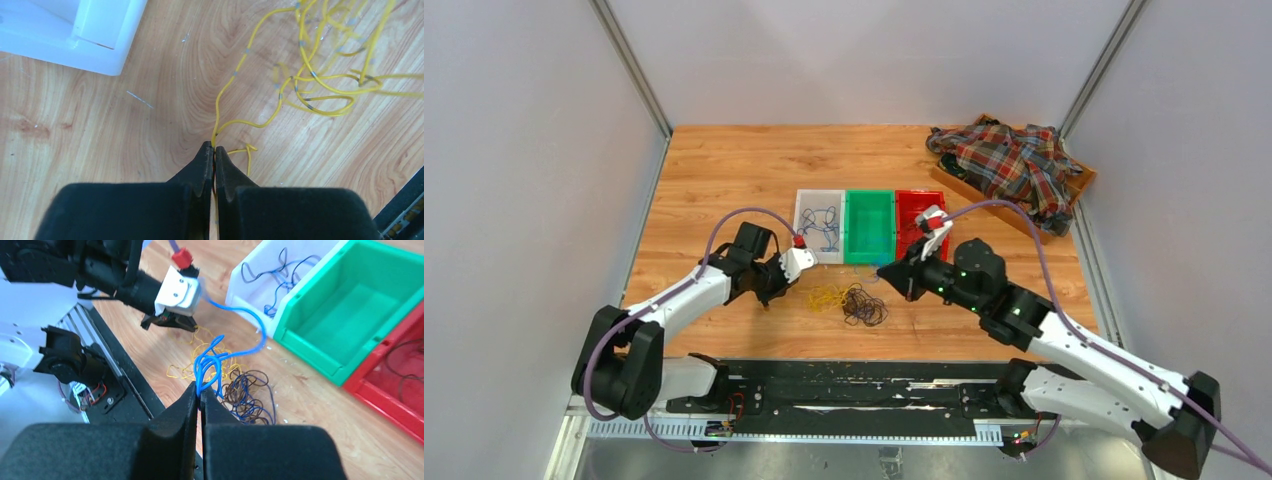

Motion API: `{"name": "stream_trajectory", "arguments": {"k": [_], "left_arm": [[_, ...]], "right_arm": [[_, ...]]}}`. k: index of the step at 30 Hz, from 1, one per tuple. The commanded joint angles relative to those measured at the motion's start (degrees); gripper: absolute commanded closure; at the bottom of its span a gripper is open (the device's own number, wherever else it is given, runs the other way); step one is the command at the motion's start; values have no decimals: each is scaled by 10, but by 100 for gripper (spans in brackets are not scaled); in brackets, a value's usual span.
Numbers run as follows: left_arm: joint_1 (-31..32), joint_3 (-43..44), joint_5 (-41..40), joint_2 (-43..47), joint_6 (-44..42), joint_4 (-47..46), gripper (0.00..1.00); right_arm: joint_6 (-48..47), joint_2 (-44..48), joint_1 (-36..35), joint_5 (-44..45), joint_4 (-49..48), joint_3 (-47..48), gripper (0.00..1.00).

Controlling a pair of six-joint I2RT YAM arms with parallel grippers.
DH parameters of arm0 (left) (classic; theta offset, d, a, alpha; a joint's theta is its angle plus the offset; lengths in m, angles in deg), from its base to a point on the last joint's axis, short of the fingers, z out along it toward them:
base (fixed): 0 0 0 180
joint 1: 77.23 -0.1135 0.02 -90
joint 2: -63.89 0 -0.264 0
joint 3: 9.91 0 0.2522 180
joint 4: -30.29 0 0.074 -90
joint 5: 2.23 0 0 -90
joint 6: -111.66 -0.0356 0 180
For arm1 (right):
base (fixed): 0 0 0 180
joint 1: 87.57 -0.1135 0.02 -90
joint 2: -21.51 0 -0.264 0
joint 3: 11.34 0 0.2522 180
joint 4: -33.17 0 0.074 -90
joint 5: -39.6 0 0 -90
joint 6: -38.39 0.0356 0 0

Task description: Untangle the cables

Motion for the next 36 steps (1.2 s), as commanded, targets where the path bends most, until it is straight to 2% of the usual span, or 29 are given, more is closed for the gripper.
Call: {"name": "stream_trajectory", "arguments": {"k": [1, 9, 15, 23, 31, 36], "left_arm": [[0, -4, -13, 20, -19, 1, 99], [0, 13, 4, 97, -44, 69, 99], [0, -35, -13, 112, -60, 40, 99], [1, -72, -97, 109, -129, 12, 99], [1, -133, -179, 143, -213, -3, 99], [0, -136, -203, 139, -230, -6, 99]], "right_arm": [[9, 48, 48, -36, 51, 18, 99], [4, 36, 66, -60, 57, 77, 100], [-2, 2, 79, -89, 73, 171, 99], [-2, -10, 121, -103, 90, 269, 100], [-27, 23, 195, -70, 139, 295, 99], [-24, 37, 252, -53, 177, 307, 99]]}}
